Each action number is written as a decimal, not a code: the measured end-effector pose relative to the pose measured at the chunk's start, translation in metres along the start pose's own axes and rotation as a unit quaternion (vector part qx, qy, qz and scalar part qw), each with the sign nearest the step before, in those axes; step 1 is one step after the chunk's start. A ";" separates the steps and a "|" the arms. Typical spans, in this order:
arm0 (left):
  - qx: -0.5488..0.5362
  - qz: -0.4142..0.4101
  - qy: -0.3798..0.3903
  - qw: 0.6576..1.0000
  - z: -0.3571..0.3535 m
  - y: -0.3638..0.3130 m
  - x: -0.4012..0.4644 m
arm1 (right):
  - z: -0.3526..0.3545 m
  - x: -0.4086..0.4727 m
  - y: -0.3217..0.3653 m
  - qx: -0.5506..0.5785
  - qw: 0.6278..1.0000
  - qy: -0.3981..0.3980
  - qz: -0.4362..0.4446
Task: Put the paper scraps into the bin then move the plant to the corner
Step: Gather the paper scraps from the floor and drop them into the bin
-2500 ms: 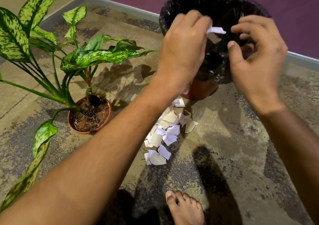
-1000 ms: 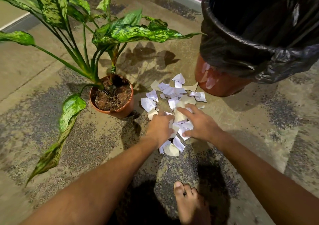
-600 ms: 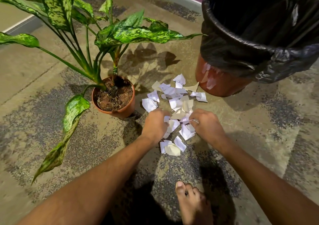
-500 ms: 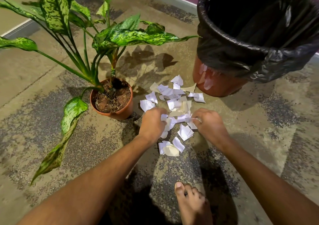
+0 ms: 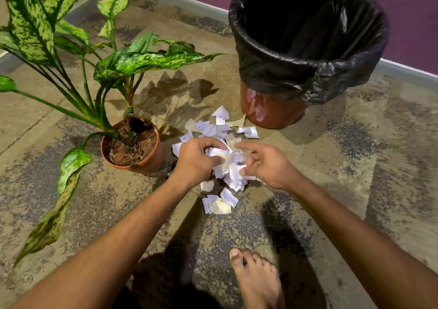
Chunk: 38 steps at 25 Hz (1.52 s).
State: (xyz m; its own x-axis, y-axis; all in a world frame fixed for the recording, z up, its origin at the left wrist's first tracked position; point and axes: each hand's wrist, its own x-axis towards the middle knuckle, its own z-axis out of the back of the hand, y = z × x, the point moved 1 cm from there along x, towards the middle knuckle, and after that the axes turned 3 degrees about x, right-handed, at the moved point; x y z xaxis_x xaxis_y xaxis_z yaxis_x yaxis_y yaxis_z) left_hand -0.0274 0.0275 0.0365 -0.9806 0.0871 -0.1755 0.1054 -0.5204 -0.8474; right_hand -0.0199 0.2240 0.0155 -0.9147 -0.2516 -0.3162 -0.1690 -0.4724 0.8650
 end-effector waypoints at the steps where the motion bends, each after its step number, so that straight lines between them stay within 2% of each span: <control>1: -0.023 0.002 0.008 1.000 0.000 -0.002 -0.001 | 0.001 -0.001 -0.001 -0.001 1.000 -0.014 -0.008; 5: -0.119 0.023 0.041 0.992 0.000 -0.005 -0.004 | 0.007 -0.011 -0.005 0.025 0.998 -0.055 -0.035; 8: -0.190 0.056 0.038 0.979 0.002 -0.006 -0.001 | 0.011 -0.016 -0.004 0.077 0.994 -0.067 -0.042; 13: -0.313 0.112 0.057 0.942 0.002 -0.004 0.003 | 0.012 -0.013 0.009 0.113 0.993 -0.025 -0.018; 17: -0.400 0.151 0.046 0.903 0.006 -0.001 0.006 | 0.012 -0.011 0.008 0.151 0.985 -0.081 -0.017; 20: -0.420 0.161 0.036 0.893 0.009 0.001 0.007 | 0.015 -0.011 0.007 0.183 0.978 -0.098 -0.010; 23: -0.459 0.192 0.059 0.865 0.008 -0.001 0.007 | 0.018 -0.011 0.015 0.191 0.981 -0.040 0.013; 26: -0.485 0.210 0.125 0.840 0.004 -0.006 0.003 | 0.017 -0.013 0.023 0.216 0.975 0.038 0.029; 29: -0.476 0.207 0.134 0.844 0.002 -0.007 0.003 | 0.019 -0.011 0.024 0.179 0.983 0.002 0.029; 32: -0.464 0.212 0.070 0.857 0.003 -0.004 0.008 | 0.027 -0.012 0.023 0.129 0.989 -0.066 0.026; 35: -0.399 0.175 0.020 0.900 0.008 -0.009 0.009 | 0.039 -0.018 0.026 0.088 0.987 -0.128 0.024; 38: -0.291 0.070 -0.016 0.954 0.016 -0.036 0.008 | 0.060 -0.026 0.047 0.069 0.979 -0.179 0.073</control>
State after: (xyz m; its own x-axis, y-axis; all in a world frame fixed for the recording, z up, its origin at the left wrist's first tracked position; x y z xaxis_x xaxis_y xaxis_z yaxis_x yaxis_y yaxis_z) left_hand -0.0417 0.0328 0.0734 -0.9537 0.0202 -0.3000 0.3006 0.0346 -0.9531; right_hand -0.0259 0.2589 0.0877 -0.9986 0.0161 -0.0502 -0.0527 -0.3280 0.9432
